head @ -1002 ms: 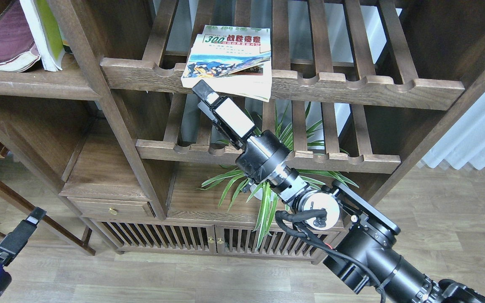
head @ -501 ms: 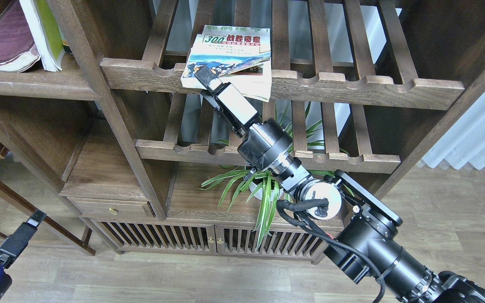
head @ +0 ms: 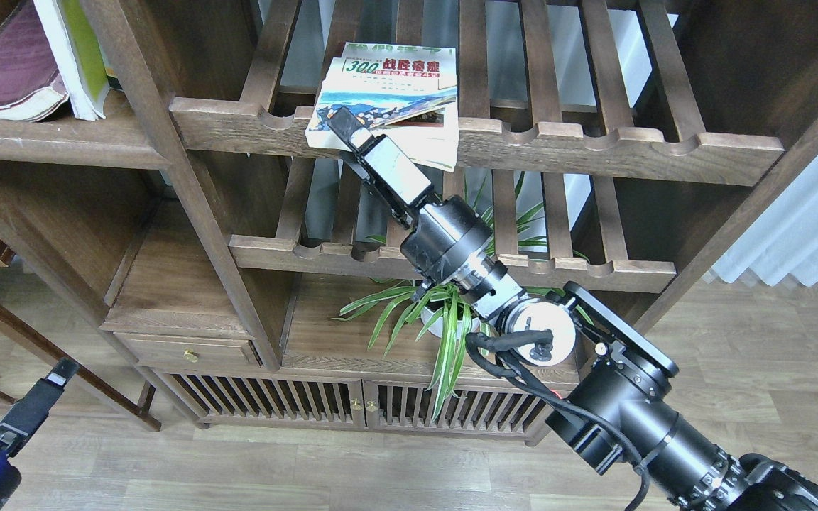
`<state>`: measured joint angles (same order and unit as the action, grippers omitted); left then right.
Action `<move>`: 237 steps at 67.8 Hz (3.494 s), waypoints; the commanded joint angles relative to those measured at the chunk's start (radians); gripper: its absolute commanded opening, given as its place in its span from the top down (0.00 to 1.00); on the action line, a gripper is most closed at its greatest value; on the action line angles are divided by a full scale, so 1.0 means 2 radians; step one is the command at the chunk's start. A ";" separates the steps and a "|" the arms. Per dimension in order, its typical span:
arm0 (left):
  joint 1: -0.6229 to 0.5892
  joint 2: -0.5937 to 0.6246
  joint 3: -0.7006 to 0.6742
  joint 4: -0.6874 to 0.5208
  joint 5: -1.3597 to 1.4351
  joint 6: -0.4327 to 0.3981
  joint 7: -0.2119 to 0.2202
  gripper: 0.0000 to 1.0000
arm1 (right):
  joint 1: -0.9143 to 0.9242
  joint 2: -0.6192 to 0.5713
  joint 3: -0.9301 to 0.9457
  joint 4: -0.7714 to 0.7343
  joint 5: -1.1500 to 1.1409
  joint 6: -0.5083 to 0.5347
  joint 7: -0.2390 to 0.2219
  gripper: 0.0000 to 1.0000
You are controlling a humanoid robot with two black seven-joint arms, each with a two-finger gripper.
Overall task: Organize books on shelf
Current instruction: 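Grasp the blue book's edge with the right gripper, then tilt the blue book off the shelf and lower it toward the robot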
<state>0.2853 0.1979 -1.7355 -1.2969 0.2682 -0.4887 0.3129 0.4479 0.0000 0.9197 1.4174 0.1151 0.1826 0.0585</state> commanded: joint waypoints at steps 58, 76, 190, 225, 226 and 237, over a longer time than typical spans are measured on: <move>-0.002 0.000 0.007 0.003 0.000 0.000 0.000 0.00 | -0.008 0.000 0.006 -0.002 0.004 -0.010 0.000 0.40; -0.002 0.000 0.006 0.004 0.000 0.000 0.000 0.00 | -0.024 0.000 0.020 0.000 0.007 0.016 0.000 0.70; 0.003 -0.051 0.098 0.018 -0.106 0.000 -0.001 0.00 | -0.430 -0.078 0.039 0.013 0.037 0.153 -0.003 0.94; 0.008 -0.080 0.259 0.016 -0.196 0.000 -0.002 0.00 | -0.430 -0.049 -0.032 -0.051 0.028 0.153 -0.038 0.94; 0.008 -0.081 0.262 0.016 -0.199 0.000 -0.002 0.00 | -0.430 -0.048 -0.033 -0.051 0.028 0.153 -0.039 0.94; 0.005 -0.087 0.289 0.016 -0.208 0.000 -0.004 0.00 | -0.438 -0.028 -0.053 -0.052 0.018 0.153 -0.053 0.94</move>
<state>0.2992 0.0329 -1.1927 -1.2658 -0.1355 -0.4887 0.3074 -0.4181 -0.0834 0.8437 1.3142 0.1641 0.4884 -0.0289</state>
